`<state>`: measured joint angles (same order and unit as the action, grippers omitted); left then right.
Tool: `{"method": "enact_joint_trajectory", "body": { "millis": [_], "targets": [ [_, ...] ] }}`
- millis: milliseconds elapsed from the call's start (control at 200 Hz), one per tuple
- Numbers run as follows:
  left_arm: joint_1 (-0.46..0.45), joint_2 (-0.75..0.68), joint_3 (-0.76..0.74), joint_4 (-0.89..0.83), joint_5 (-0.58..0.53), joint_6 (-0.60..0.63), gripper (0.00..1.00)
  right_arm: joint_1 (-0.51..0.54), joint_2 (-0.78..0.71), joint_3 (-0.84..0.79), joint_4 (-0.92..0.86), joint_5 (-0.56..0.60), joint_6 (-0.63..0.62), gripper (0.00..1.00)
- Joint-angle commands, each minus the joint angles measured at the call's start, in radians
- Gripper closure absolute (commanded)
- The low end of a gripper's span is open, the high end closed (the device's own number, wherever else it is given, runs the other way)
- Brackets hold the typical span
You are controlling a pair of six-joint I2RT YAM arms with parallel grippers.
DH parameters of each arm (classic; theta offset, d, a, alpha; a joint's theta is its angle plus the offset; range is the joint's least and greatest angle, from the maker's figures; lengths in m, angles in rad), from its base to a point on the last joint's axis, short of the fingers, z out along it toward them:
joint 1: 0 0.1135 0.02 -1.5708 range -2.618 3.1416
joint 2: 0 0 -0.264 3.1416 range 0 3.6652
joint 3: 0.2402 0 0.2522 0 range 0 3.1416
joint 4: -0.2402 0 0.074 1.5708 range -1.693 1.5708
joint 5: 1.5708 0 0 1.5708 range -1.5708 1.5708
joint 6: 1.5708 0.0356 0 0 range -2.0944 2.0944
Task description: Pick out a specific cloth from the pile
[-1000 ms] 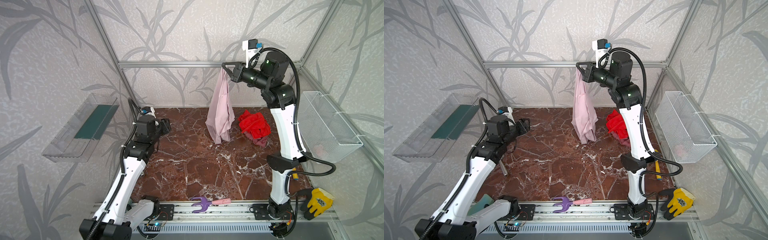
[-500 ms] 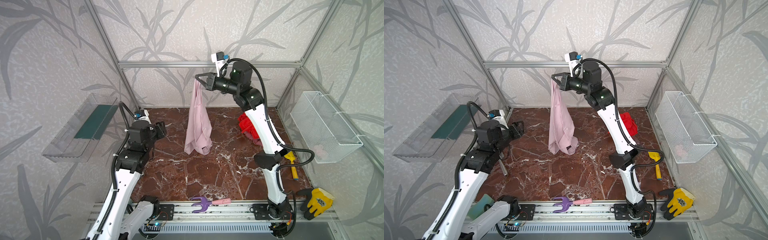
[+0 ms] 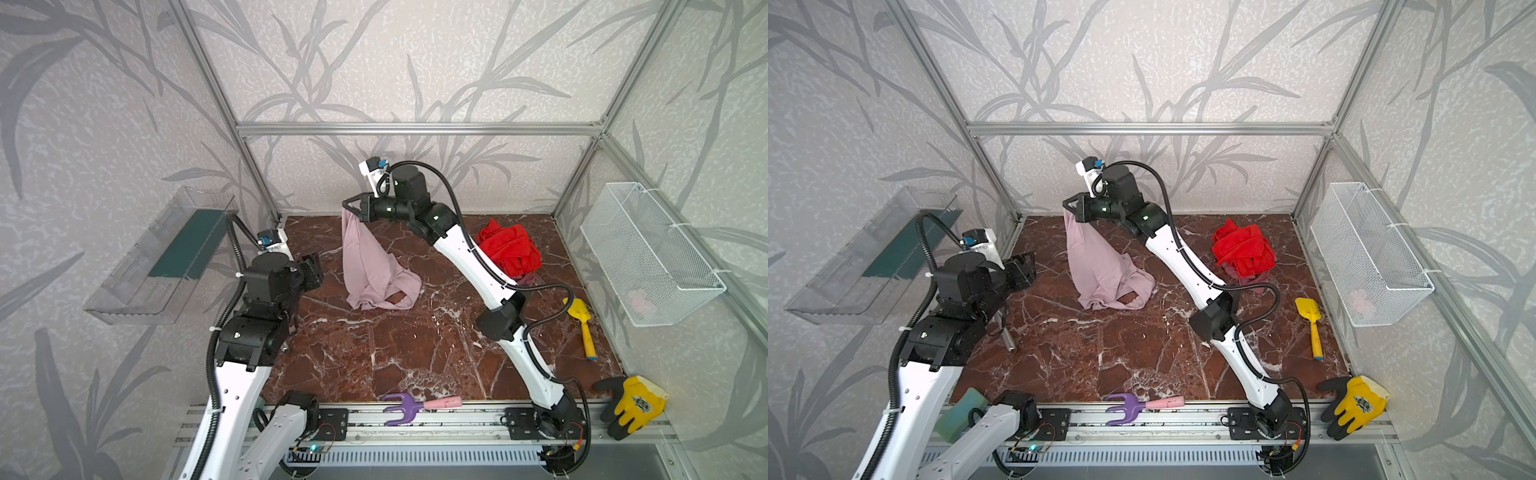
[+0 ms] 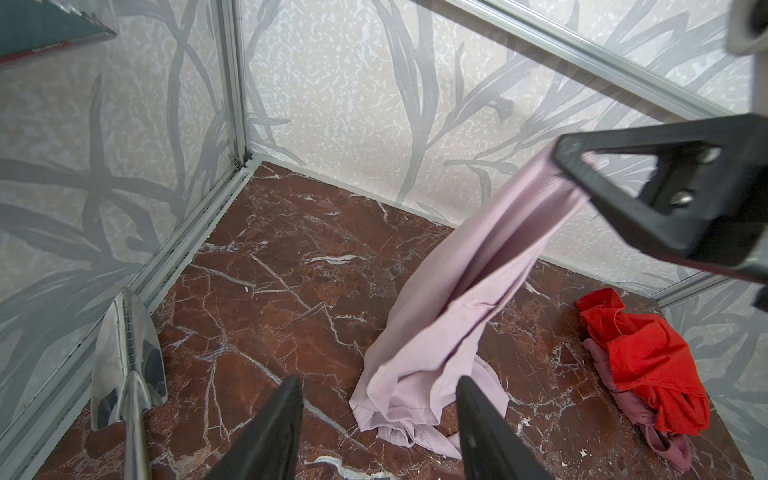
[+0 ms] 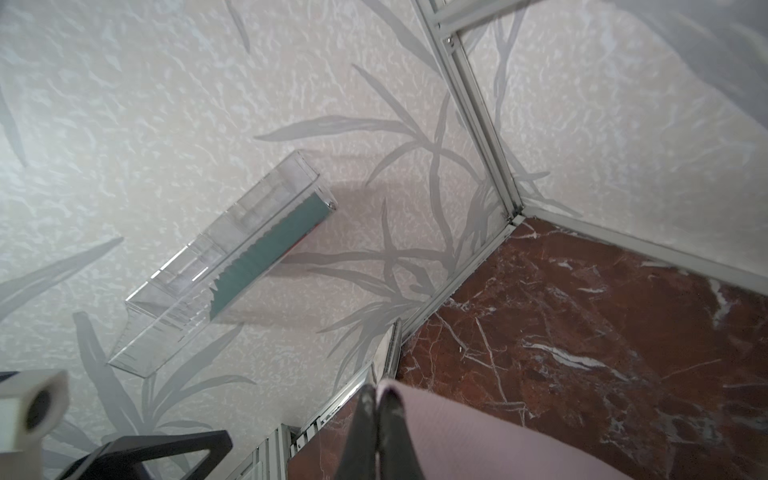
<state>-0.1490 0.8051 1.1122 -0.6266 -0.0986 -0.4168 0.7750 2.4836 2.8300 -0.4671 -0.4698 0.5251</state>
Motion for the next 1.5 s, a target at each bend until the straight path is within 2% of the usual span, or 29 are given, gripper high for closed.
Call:
{"method": "enact_joint_trajectory", "body": {
  "millis": [0, 130, 235, 360, 490, 615, 720, 850, 955, 1145, 1315, 1500],
  "targets": [
    [-0.002, -0.014, 0.005, -0.045, -0.019, 0.014, 0.43, 0.029, 0.053, -0.009, 0.02, 0.03, -0.03, 0.98],
    [-0.001, -0.013, 0.001, -0.05, -0.013, 0.005, 0.43, 0.058, 0.096, -0.044, -0.001, 0.06, -0.063, 0.81],
    [-0.002, -0.009, -0.006, -0.046, -0.002, -0.011, 0.43, 0.079, 0.114, -0.077, -0.055, 0.065, -0.125, 0.58],
    [-0.001, 0.0, -0.011, -0.042, 0.029, -0.038, 0.43, 0.087, 0.071, -0.197, -0.09, 0.079, -0.171, 0.45],
    [-0.002, 0.012, -0.026, -0.026, 0.064, -0.057, 0.43, 0.086, -0.075, -0.469, 0.004, 0.129, -0.208, 0.36],
    [-0.003, 0.052, -0.044, 0.009, 0.136, -0.078, 0.43, 0.083, -0.244, -0.761, 0.15, 0.202, -0.241, 0.33],
    [-0.024, 0.111, -0.059, 0.039, 0.159, -0.065, 0.43, 0.06, -0.381, -0.986, 0.246, 0.236, -0.212, 0.33],
    [-0.124, 0.206, -0.092, 0.1, 0.106, -0.055, 0.43, -0.002, -0.58, -1.292, 0.362, 0.246, -0.152, 0.32],
    [-0.223, 0.316, -0.097, 0.162, 0.076, -0.066, 0.43, -0.067, -0.75, -1.49, 0.365, 0.277, -0.149, 0.32],
    [-0.35, 0.51, -0.093, 0.299, 0.068, -0.092, 0.42, -0.195, -1.043, -1.723, 0.278, 0.339, -0.157, 0.33],
    [-0.422, 0.688, -0.002, 0.292, 0.053, -0.079, 0.42, -0.271, -1.27, -1.881, 0.217, 0.375, -0.167, 0.33],
    [-0.477, 0.838, 0.079, 0.278, 0.045, -0.077, 0.42, -0.327, -1.412, -1.955, 0.15, 0.38, -0.185, 0.33]
  ]
}}
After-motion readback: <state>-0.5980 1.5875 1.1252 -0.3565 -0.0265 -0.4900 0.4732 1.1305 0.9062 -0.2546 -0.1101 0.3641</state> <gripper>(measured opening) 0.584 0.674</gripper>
